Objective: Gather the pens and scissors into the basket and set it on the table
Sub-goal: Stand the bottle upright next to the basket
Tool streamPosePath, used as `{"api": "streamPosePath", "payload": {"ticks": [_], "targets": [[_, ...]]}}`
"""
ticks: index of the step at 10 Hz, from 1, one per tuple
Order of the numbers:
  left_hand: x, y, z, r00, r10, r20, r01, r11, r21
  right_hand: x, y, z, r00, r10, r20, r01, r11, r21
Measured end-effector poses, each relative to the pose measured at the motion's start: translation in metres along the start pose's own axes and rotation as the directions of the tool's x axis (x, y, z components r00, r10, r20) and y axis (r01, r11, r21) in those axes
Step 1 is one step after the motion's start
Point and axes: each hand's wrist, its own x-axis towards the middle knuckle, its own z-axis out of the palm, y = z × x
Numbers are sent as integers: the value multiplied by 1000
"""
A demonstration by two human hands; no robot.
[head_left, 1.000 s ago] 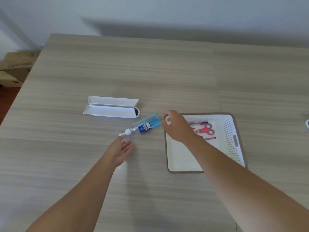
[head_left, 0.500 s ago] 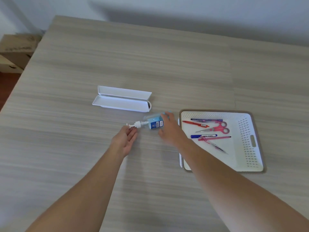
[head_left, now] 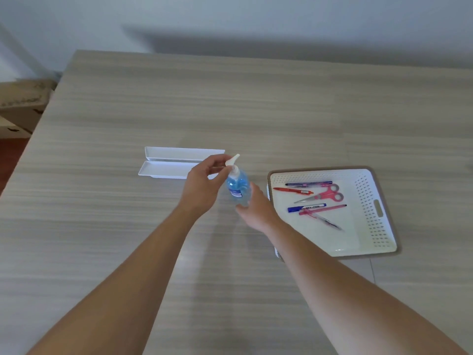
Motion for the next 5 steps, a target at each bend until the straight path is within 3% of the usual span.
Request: {"api": "streamPosePath", "payload": {"ticks": [2,3,4,5], "targets": [[-3,13,12,996,43,78,-53,990,129,-10,-2,-22,1000,15,8,-15,999,29],[-8,16,13,997,29,77,-39,990,137,-18,7,-55,998,10,-70,-4,996,90],[-11,17,12,996,16,87,-29,988,148,-24,28,-94,970,44,-238,-4,986,165],[-19,25,16,998,43,38,-48,987,153,-36,59,-134,934,115,-339,-68,986,150]]}}
